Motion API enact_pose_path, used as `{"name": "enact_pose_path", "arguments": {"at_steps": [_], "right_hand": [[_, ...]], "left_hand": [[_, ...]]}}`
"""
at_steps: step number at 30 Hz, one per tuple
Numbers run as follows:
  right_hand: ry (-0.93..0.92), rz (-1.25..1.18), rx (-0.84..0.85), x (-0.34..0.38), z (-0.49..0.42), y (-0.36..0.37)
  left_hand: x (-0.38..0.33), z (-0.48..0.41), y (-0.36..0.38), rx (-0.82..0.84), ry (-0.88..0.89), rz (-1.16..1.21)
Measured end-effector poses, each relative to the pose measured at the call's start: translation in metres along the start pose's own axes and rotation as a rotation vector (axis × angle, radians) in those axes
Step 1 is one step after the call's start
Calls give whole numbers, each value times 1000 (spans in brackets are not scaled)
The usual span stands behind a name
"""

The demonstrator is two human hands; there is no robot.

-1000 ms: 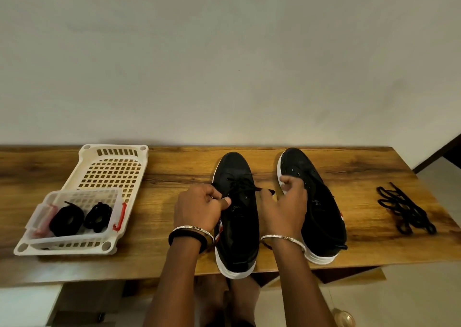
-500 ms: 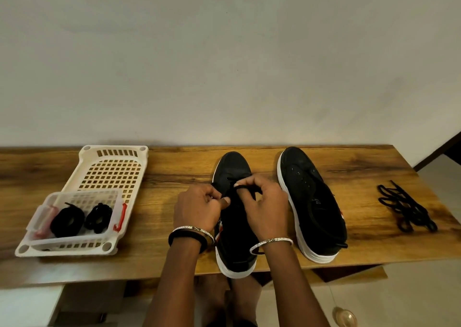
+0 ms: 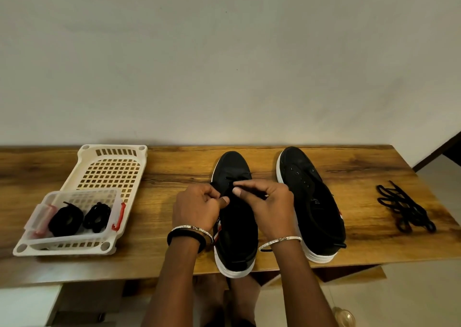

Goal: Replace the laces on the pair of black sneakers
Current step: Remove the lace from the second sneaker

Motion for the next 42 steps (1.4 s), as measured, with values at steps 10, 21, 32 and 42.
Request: {"name": "enact_pose_path", "arguments": {"at_steps": [10,21,32,42], "right_hand": [[441,-89,-388,-38,-4,-33],[63,515,-188,-5,3,10],[189,464,-239,-11,4,8],[352,88,-148,-28,-1,-3]], "left_hand": [[-1,1,0,5,-3,17],[-3,2,0,5,17,-32],[-37,7,10,-41,283,-312],[-41,4,25,-58,324,-451]]}}
Point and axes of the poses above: each hand's wrist, its own z-axis away from the middle knuckle, its own y-axis out of the palm, x = y × z, the point moved 6 cm from there along -z, towards the middle knuckle, and after that the axes turned 13 degrees about y, right-handed, at the moved point
